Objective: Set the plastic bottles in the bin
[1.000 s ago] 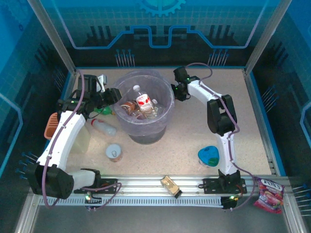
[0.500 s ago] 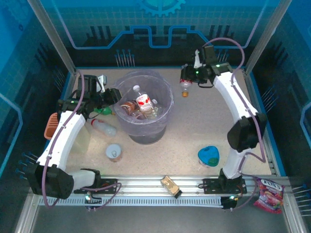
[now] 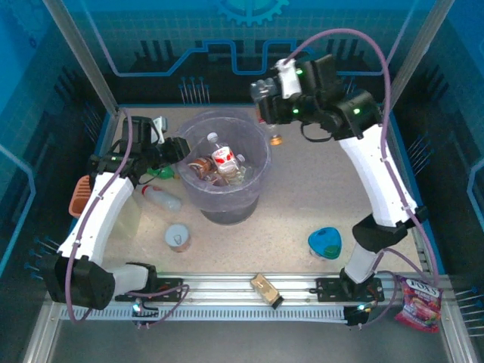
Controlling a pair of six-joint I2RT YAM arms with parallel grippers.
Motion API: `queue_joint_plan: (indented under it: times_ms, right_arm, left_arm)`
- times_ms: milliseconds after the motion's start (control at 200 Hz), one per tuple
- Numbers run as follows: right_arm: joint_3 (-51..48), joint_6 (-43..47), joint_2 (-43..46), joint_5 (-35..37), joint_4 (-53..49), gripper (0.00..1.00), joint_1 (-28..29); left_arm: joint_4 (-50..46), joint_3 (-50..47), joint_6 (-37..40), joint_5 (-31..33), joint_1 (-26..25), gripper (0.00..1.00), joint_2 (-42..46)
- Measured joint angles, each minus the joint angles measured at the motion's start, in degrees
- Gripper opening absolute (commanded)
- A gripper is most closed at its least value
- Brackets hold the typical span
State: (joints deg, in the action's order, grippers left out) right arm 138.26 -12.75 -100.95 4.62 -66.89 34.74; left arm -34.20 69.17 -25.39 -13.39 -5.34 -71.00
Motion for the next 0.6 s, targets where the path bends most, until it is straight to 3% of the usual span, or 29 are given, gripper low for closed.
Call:
queue_joint_plan:
  times_ms: [180,450,600]
  right_arm:
    - [5.92,2.54,-8.68,2.32,-3.32,0.52,6.64]
    - [5.42,5.29,-18.03,6.05,-6.58,0.53,9.25]
    - [2.99,5.6,-18.12,8.74,-7.23,0.66,9.51]
  left_arm:
    - [0.04,0.0,0.0,0.02,-0.42,0.38,-0.26]
    - [0.04,0.0,0.0,0.02,-0.46,0.37,-0.31]
    - [0.04,0.0,0.0,0.02,-0.46,0.37,-0.31]
